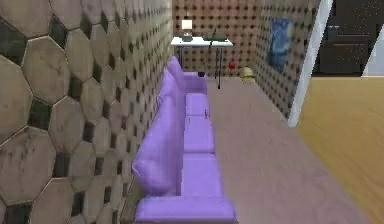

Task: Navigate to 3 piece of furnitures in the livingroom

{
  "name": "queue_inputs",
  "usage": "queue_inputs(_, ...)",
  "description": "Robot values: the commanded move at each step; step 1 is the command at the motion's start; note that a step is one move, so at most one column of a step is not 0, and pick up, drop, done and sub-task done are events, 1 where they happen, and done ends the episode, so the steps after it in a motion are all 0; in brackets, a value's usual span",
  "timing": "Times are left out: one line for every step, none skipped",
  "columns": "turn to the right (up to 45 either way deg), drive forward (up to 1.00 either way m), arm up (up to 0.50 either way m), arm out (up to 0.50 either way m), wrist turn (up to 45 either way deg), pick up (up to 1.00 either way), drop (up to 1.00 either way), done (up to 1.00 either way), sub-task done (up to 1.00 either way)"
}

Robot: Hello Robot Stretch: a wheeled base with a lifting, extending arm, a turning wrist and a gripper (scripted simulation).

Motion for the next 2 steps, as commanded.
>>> queue_inputs(45.0,0.00,0.00,0.00,0.0,0.00,0.00,0.00,0.00)
queue_inputs(18.0,0.00,0.00,0.00,0.0,0.00,0.00,0.00,0.00)
